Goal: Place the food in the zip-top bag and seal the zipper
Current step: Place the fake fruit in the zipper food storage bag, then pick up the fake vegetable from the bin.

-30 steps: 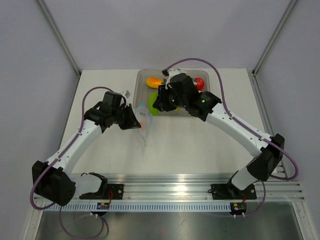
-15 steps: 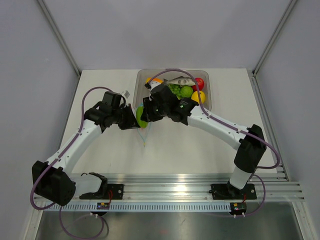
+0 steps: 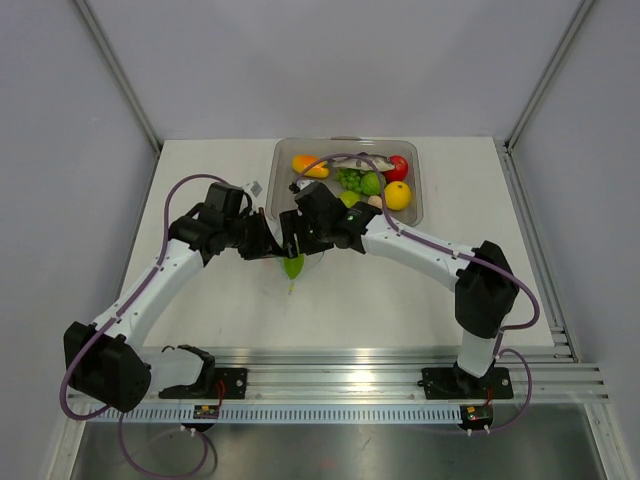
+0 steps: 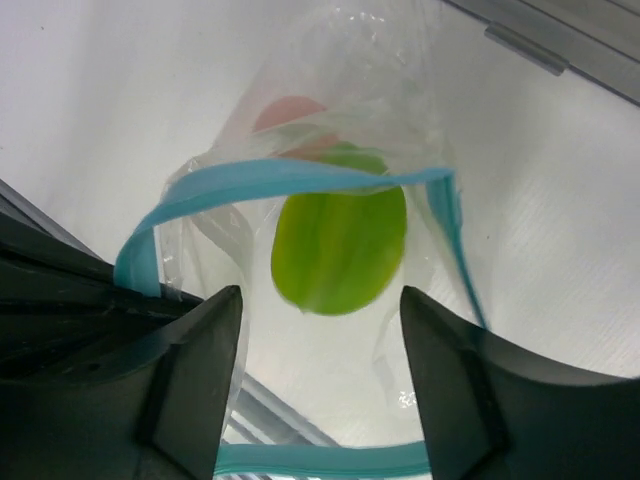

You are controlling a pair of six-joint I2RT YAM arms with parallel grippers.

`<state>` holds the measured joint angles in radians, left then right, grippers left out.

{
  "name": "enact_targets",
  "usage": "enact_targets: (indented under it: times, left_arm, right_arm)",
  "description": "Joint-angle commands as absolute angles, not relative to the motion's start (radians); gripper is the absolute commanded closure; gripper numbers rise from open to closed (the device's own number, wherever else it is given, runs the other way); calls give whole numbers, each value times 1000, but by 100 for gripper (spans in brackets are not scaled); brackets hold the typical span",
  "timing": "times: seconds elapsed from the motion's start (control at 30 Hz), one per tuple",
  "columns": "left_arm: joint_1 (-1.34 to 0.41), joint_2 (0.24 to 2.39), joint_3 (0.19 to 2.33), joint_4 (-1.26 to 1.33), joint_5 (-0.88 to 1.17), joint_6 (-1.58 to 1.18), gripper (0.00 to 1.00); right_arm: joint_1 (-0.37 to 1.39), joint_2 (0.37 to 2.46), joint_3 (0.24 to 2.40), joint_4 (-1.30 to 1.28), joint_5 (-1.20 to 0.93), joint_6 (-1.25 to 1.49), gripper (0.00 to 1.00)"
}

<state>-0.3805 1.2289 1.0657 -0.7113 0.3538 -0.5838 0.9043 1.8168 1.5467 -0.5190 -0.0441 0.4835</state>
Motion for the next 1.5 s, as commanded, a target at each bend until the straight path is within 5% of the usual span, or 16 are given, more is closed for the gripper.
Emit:
enact_targets:
  times: [0.0,0.17,0.33,0.43,0.7,0.97,1.47]
  left_arm:
    - [-383,1209,1108,-666,393,-592,100]
    - [-383,1218,1098,-667,379,-586,100]
    - [-383,1227,1085,-660,371,-584,100]
    - [-385,1232,1086,-666,361,-577,100]
    - [-383,1244,1080,-660,359,-577,100]
    - [-382,1246,1081,-672,348,-565,100]
    - [-373,1244,1103,-710,334,-542,100]
  right_arm:
    - [914,1795,1546,-517,-32,476,26]
    - [913,1714,1523,-522,-12,471,26]
    - [913,1626,1505,-546,119,459,47]
    - [894,1576,1484,-558,243,466,52]
    - [612,1598,1447,-563,230,545,37]
    - [413,1867,1558,-565,146,551,29]
    - [359,2048,1624,-432,86,672,19]
